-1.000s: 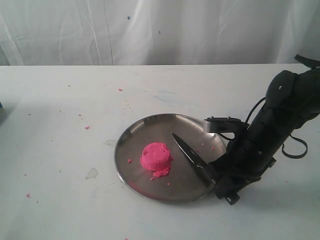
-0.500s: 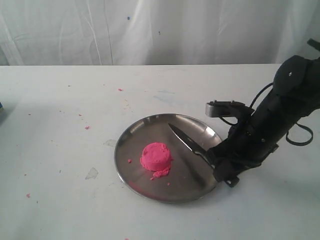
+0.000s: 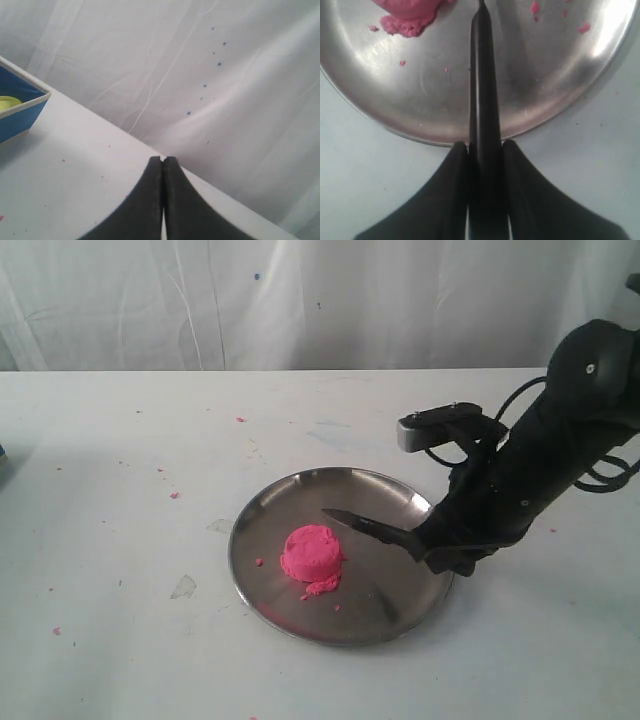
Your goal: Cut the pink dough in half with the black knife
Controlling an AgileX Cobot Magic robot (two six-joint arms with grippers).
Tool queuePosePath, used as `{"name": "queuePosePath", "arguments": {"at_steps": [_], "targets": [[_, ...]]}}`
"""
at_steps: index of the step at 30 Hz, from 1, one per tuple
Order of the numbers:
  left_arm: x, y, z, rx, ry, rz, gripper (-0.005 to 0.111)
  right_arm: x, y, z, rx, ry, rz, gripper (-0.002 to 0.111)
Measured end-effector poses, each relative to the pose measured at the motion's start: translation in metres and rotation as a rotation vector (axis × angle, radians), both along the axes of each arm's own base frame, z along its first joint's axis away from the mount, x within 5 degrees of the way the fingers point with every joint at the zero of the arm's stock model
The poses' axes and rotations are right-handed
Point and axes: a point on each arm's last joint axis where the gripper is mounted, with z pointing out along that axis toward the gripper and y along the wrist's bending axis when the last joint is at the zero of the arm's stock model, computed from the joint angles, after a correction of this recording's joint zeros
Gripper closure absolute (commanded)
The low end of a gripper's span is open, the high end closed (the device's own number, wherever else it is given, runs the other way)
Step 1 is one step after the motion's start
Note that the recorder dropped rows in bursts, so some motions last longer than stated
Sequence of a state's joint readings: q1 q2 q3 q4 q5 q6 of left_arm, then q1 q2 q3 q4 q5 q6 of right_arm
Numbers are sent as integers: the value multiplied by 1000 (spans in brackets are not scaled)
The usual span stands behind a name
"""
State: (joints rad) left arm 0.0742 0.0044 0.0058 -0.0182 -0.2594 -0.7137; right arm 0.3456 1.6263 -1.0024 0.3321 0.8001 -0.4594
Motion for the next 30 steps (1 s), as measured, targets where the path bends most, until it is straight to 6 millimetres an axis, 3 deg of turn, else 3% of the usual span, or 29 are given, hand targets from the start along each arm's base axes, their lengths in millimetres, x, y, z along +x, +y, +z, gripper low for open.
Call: {"name": "queuePosePath", "arguments": {"at_steps": [3, 9, 16, 23, 30], "targets": [[0, 0, 1, 17, -14, 1, 107, -2, 5, -1, -43, -20, 19, 108], [0, -4, 1, 221, 0, -26, 107, -5, 13, -1, -180, -95, 55, 108], [3, -18, -2, 325, 31, -186, 107, -7, 22, 12, -240, -241, 56, 108], [14, -20, -7, 333, 161, -234, 107, -14, 19, 42, -216, -365, 28, 108], [33, -19, 33, 336, 181, -228, 107, -34, 7, 86, -134, -493, -25, 108]]}}
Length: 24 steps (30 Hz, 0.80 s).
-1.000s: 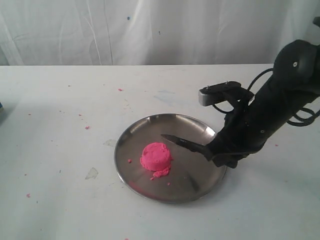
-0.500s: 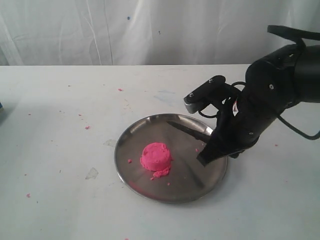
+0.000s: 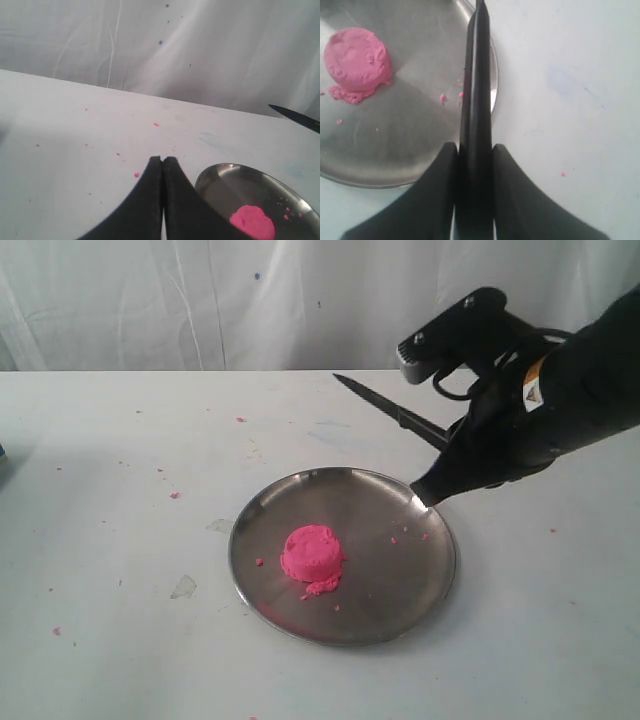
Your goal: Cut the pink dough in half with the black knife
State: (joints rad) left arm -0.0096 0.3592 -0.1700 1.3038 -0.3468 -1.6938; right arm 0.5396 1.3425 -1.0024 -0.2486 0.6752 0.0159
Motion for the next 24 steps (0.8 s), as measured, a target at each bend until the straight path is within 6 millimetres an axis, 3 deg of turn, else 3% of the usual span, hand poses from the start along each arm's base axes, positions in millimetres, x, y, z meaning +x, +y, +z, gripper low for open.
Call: {"name": "queuePosePath", "arguments": {"at_steps": [4, 8, 13, 17, 24], "targets": [[25, -6, 26, 18, 23, -63, 107, -10, -5, 15, 55, -51, -5, 108], [59, -17, 30, 167, 71, -209, 107, -16, -7, 13, 84, -68, 0, 108], [98, -31, -6, 398, 155, -448, 107, -21, -9, -1, 73, -46, 5, 108], [122, -42, -38, 397, 184, -619, 107, -23, -10, -9, 64, -23, 3, 108], [149, -69, -65, 438, 143, -826, 107, -27, -7, -13, 136, 36, -29, 108]]}}
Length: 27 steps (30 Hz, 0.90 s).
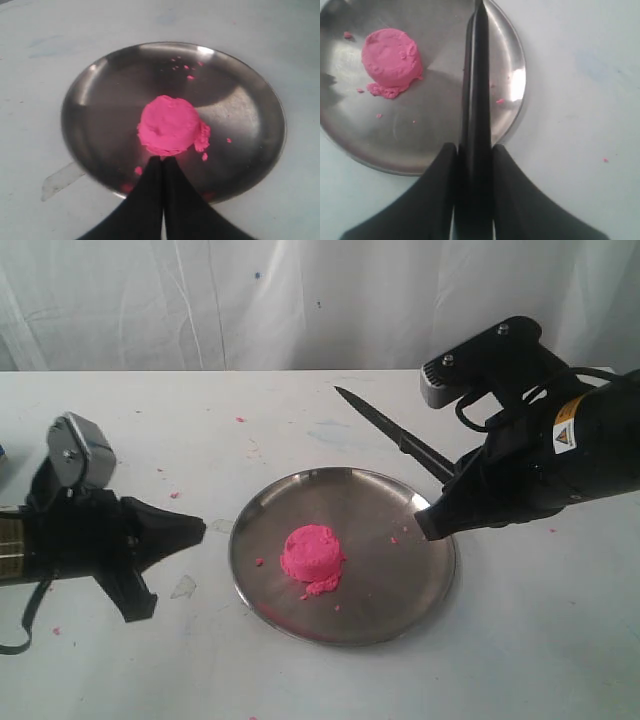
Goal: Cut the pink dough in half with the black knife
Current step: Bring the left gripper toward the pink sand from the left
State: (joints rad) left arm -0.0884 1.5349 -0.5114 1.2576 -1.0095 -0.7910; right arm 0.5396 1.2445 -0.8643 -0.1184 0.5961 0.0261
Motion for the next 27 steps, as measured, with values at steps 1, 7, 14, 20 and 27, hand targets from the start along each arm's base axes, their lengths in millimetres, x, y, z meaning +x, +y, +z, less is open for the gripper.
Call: {"name": "queuePosePath", "arguments": {"at_steps": [1, 7, 14, 20, 27], "targets": [[2, -5, -3, 19, -14, -34, 107, -1, 1, 0, 18, 13, -7, 108], [13, -41, -17, 109, -166, -272, 107, -1, 7, -10, -20, 69, 86, 108], [34, -48, -5, 45, -238, -223, 107, 16, 17, -37, -61, 109, 115, 108], [42, -44, -1, -5, -220, -100, 107, 18, 26, -55, -34, 140, 119, 108], [47, -42, -4, -24, -193, -29, 107, 5, 39, -59, -26, 177, 216, 108]]}}
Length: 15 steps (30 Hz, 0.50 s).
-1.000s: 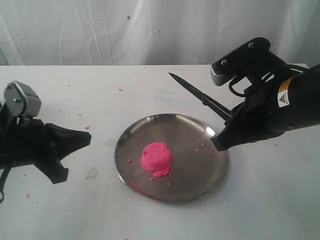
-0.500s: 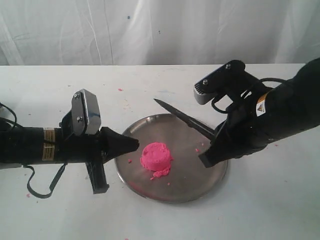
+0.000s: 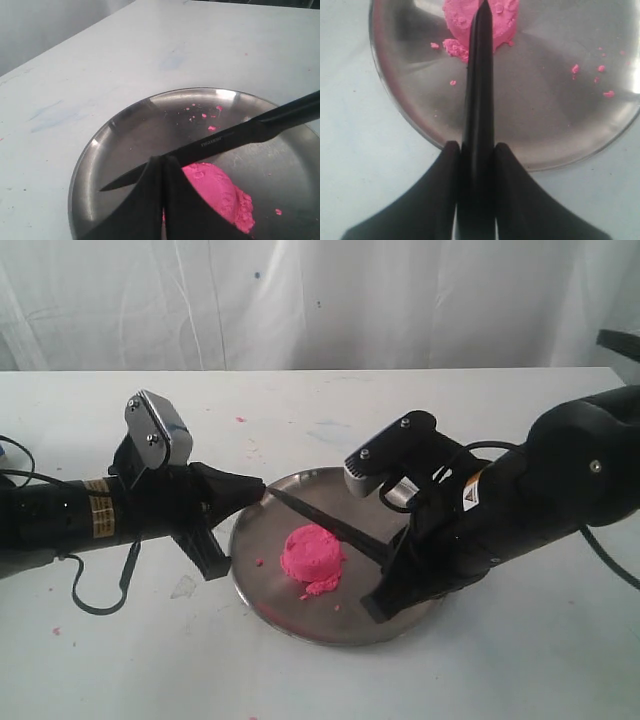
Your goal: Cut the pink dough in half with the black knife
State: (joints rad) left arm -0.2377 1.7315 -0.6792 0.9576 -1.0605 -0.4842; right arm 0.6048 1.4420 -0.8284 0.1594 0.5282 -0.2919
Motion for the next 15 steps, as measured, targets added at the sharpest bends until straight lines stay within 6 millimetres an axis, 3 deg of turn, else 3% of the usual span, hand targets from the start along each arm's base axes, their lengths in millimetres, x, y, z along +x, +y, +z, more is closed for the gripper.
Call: {"name": "queuePosePath", "arguments": {"at_steps": [15], "targets": [[2, -3, -19, -29, 47, -19, 107, 2, 2, -21, -61, 56, 21, 108]]}}
